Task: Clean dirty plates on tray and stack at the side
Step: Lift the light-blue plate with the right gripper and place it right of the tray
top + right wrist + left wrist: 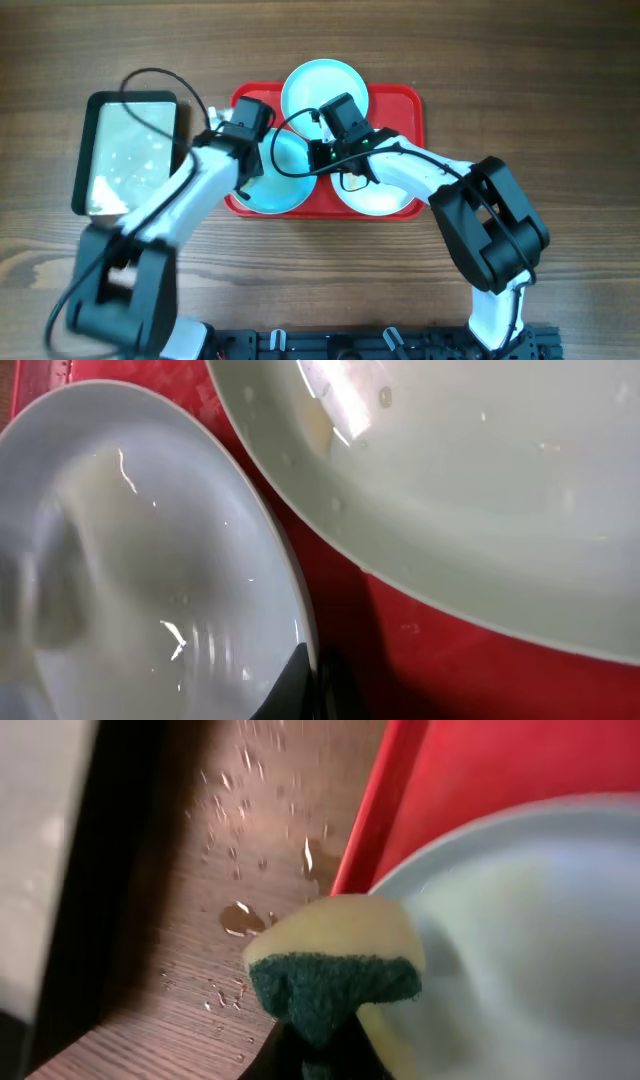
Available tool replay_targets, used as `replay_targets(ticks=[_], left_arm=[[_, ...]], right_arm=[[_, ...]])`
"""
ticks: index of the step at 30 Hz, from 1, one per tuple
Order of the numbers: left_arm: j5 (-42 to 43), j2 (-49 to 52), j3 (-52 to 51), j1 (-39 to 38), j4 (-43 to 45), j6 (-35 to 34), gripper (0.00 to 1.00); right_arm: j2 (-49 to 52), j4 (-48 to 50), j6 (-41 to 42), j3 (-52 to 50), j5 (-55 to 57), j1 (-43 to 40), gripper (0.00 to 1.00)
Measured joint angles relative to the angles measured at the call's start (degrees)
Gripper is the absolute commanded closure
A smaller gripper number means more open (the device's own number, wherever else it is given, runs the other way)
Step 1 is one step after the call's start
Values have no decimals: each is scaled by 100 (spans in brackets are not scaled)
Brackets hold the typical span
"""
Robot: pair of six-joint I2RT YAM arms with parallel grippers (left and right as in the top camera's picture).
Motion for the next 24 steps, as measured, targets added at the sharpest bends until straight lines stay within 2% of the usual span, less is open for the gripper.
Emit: replay_targets(ticks=[4, 6, 10, 13, 17, 20, 24], left_arm=[[450, -1180, -2, 195, 50, -52, 96], [1078, -2076, 0, 656, 48, -85, 96], [1705, -2806, 0, 1825, -107, -105, 96], [1851, -2761, 0, 2573, -317, -107, 96], [1928, -2588, 0, 2975, -376, -109, 96], [1958, -2455, 0, 3034, -382, -109, 96], [1982, -2433, 0, 3036, -385, -109, 96]], right_arm=[[-343, -208, -334, -2, 334, -4, 96], [-636, -291, -568, -2, 527, -4, 96], [-1499, -326, -1362, -2, 1088, 57, 96], [-2031, -125, -1993, -2, 1943, 352, 96], [-2321, 599, -3185, -2, 3499, 966, 96], [-2321, 1202, -4489, -2, 4336, 1272, 95], [-2321, 1703, -6284, -2, 4743, 1451, 96]])
